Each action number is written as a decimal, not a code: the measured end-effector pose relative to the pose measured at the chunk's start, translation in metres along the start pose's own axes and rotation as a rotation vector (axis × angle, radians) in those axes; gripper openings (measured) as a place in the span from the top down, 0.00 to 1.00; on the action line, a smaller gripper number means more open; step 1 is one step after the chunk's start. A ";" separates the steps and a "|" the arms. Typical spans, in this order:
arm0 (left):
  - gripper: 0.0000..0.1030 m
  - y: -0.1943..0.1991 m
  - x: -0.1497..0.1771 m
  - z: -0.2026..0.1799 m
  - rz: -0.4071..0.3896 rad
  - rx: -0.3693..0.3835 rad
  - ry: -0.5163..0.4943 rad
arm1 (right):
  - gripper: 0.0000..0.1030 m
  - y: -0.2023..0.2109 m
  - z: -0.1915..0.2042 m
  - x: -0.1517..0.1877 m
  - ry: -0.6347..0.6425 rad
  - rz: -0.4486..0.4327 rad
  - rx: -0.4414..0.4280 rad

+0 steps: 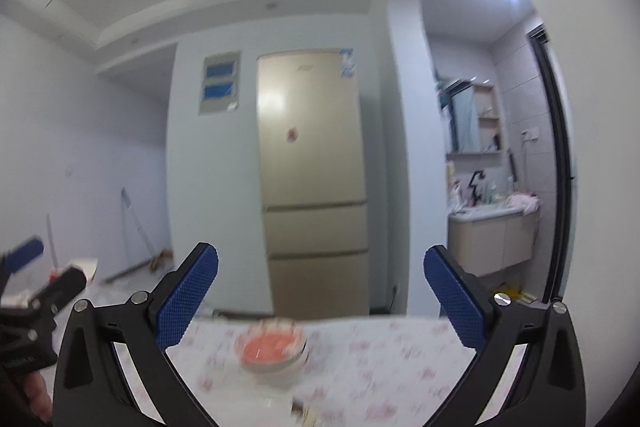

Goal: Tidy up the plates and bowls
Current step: 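Lower both grippers onto the bowl rims and close them on the bowls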

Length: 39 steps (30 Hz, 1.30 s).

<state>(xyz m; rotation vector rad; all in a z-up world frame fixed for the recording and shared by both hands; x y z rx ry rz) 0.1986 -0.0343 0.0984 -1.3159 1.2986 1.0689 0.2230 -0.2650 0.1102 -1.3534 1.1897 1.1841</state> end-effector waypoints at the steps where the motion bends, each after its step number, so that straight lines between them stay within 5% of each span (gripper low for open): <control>1: 0.00 -0.005 -0.008 -0.002 -0.006 0.002 0.010 | 0.00 -0.003 -0.003 -0.007 -0.017 -0.007 -0.004; 10: 0.00 -0.054 -0.084 -0.019 -0.065 0.065 0.151 | 0.00 -0.028 -0.019 -0.076 -0.084 -0.103 0.005; 16: 0.00 -0.083 -0.086 -0.004 -0.080 0.060 0.149 | 0.00 -0.046 -0.034 -0.069 -0.117 -0.109 0.054; 23: 0.00 -0.149 -0.024 0.033 0.133 0.055 0.251 | 0.00 -0.113 -0.034 -0.012 -0.201 0.102 -0.042; 31: 0.00 -0.219 0.058 0.040 0.427 0.072 0.349 | 0.01 -0.188 -0.014 0.099 -0.359 0.487 -0.227; 35: 0.00 -0.238 0.097 0.044 0.527 0.023 0.350 | 0.32 -0.213 -0.005 0.155 -0.423 0.672 -0.306; 39: 0.01 -0.255 0.136 0.046 0.641 -0.005 0.365 | 0.38 -0.224 0.009 0.195 -0.444 0.777 -0.351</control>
Point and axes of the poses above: each gripper's, at about its wrist camera, not at the fingertips, and y roughly against the way its jaws point, z to its left, x to its underside, the point moved 9 cm from there along -y, roughly the way its jaws point, and after that the axes turned 10 degrees about y, right-handed, at the moved point
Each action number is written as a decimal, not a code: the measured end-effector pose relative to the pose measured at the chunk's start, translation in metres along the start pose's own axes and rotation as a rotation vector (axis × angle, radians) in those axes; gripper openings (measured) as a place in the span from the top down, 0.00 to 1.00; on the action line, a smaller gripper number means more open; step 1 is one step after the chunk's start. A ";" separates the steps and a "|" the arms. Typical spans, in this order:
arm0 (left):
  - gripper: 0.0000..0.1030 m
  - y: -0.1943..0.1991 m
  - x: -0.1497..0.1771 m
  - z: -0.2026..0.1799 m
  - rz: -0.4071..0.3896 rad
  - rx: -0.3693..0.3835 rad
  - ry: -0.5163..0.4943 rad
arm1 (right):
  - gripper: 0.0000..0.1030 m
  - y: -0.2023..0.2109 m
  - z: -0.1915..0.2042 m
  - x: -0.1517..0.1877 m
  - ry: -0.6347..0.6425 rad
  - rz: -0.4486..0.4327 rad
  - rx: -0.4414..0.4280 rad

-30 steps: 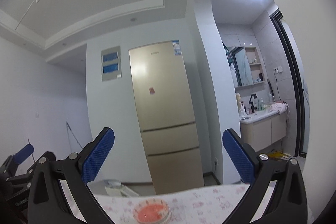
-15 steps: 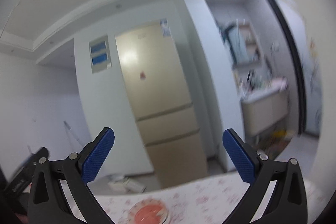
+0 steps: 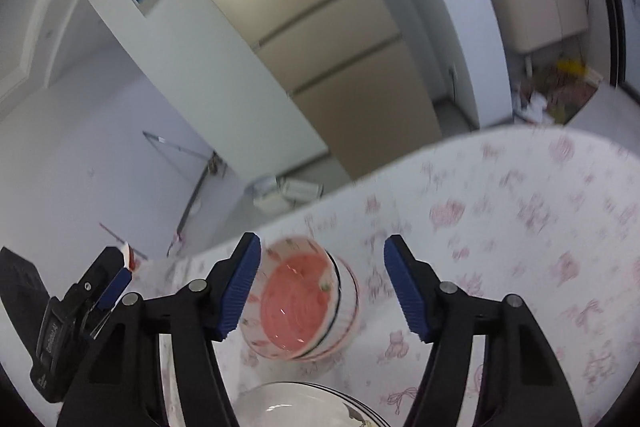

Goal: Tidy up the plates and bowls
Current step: 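Lower both grippers onto the bowl rims and close them on the bowls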

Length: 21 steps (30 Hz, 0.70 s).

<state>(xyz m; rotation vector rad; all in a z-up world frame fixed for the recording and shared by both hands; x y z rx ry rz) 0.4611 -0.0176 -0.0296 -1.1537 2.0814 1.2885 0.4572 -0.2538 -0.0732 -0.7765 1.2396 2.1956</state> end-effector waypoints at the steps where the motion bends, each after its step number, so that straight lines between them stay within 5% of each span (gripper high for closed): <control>1: 0.02 -0.010 0.006 0.004 0.032 -0.014 0.010 | 0.38 -0.008 0.000 0.004 -0.004 0.024 -0.010; 7: 0.11 -0.059 0.040 0.024 0.216 -0.007 0.098 | 0.44 -0.042 -0.002 0.025 -0.004 0.126 0.035; 12: 0.18 -0.094 0.067 0.040 0.370 0.044 0.215 | 0.72 -0.054 -0.011 0.034 -0.034 0.176 -0.003; 21: 0.23 -0.112 0.079 0.050 0.412 0.061 0.234 | 0.74 -0.067 -0.022 0.044 -0.105 0.216 -0.063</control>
Point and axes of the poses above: each gripper's, at about its wrist camera, not at the fingertips, and y roughly against the way its jaws point, z to its left, x to its underside, the point moved 9 cm from there along -y, roughly the way its jaws point, and after that the axes turned 10 degrees about y, right-handed, at the moved point
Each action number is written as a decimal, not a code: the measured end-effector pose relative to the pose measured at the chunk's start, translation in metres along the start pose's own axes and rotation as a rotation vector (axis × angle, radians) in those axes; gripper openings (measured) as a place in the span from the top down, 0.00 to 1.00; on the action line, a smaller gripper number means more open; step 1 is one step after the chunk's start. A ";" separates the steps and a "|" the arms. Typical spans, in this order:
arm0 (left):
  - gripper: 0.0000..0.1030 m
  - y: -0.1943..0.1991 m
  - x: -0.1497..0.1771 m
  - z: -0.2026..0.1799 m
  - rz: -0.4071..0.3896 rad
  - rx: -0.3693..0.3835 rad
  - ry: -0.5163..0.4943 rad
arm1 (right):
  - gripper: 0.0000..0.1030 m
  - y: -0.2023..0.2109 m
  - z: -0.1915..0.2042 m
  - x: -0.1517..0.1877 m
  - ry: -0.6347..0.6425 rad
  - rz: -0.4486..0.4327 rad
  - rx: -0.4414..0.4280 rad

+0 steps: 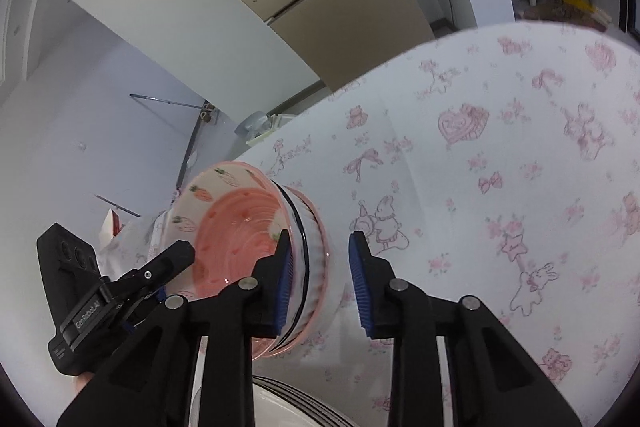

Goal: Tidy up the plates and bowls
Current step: 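Lower both grippers onto the bowl rims and close them on the bowls, then lift the nested bowls and tilt them toward the plate stack with both grippers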

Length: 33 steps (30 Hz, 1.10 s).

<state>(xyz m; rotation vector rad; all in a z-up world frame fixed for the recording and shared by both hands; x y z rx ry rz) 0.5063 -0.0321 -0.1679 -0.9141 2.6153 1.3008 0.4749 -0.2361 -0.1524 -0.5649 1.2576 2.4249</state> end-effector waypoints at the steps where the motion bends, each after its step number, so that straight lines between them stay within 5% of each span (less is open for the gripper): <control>1: 0.24 0.000 0.000 -0.001 0.004 0.000 0.002 | 0.74 -0.002 -0.001 0.001 -0.008 0.004 -0.010; 6: 0.36 -0.016 0.006 0.007 0.059 0.037 0.050 | 0.68 -0.008 -0.003 0.002 -0.030 0.014 -0.046; 8: 0.53 -0.021 0.009 0.005 0.100 0.106 0.094 | 0.67 -0.011 -0.003 0.003 -0.052 0.022 -0.081; 10: 0.57 -0.023 0.012 0.002 0.126 0.142 0.114 | 0.66 -0.016 -0.001 0.005 -0.079 0.037 -0.140; 18: 0.56 -0.024 0.015 0.001 0.120 0.158 0.130 | 0.58 -0.031 -0.002 0.011 -0.112 0.085 -0.173; 24: 0.50 -0.046 0.023 0.009 0.220 0.177 0.222 | 0.54 -0.035 -0.006 0.014 -0.182 0.102 -0.201; 33: 0.51 -0.048 0.036 0.005 0.208 0.098 0.229 | 0.53 -0.053 -0.002 0.035 -0.253 0.227 -0.232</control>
Point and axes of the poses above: each gripper's, at about its wrist camera, not at the fingertips, and y roughly against the way its jaws point, z to its left, x to its underside, the point moved 9 cm from there along -y, roughly the way its jaws point, and after that the axes turned 10 degrees about y, right-handed, at the moved point
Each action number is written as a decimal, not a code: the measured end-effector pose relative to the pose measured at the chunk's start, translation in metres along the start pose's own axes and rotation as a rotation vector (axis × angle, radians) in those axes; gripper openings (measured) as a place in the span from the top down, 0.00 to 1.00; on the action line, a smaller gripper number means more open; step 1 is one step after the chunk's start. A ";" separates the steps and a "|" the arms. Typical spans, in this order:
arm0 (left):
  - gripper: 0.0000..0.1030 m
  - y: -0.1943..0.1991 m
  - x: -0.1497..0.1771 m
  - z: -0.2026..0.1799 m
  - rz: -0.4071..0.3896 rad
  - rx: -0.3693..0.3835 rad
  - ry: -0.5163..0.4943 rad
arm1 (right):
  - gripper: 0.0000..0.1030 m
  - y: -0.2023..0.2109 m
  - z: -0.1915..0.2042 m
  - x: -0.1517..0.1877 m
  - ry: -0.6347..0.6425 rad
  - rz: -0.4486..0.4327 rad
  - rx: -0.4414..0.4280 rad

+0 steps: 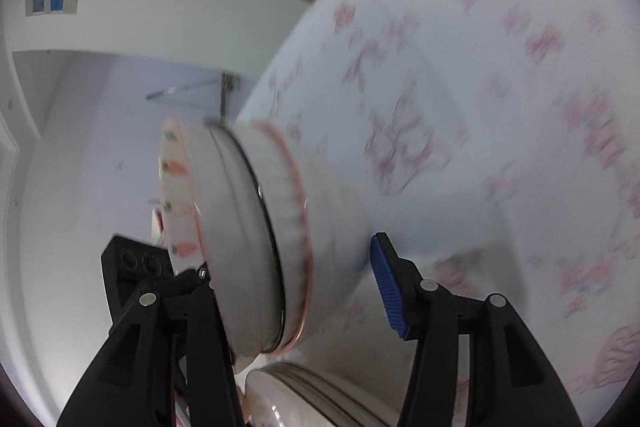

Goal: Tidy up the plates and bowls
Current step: 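Lift the nested bowls and tilt them toward the plate stack with both grippers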

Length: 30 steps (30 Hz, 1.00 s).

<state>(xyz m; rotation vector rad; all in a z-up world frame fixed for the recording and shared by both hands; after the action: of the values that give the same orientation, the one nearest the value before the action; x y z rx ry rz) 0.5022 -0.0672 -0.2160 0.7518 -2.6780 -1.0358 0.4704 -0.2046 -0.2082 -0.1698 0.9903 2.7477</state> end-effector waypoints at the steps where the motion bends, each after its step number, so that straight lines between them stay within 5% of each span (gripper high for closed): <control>1: 0.51 0.000 0.002 -0.001 -0.009 -0.013 -0.010 | 0.56 0.000 -0.001 0.000 -0.011 0.004 -0.001; 18: 0.52 0.009 0.005 0.000 -0.004 -0.019 -0.007 | 0.57 0.006 0.005 0.000 0.005 -0.018 0.042; 30: 0.52 0.050 0.009 -0.035 -0.073 0.018 -0.085 | 0.57 0.034 0.038 -0.002 0.065 -0.083 0.003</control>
<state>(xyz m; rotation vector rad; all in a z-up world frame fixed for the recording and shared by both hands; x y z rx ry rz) 0.4862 -0.0608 -0.1562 0.8331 -2.7541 -1.0855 0.4628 -0.2060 -0.1580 -0.2947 0.9807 2.6812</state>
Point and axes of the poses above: each gripper's, at about its wrist camera, not at the fingertips, and y roughly against the way its jaws point, z to its left, x to its underside, the point moved 9 cm from there along -y, roughly the way its jaws point, and after that the axes turned 10 degrees about y, right-handed, at the moved point
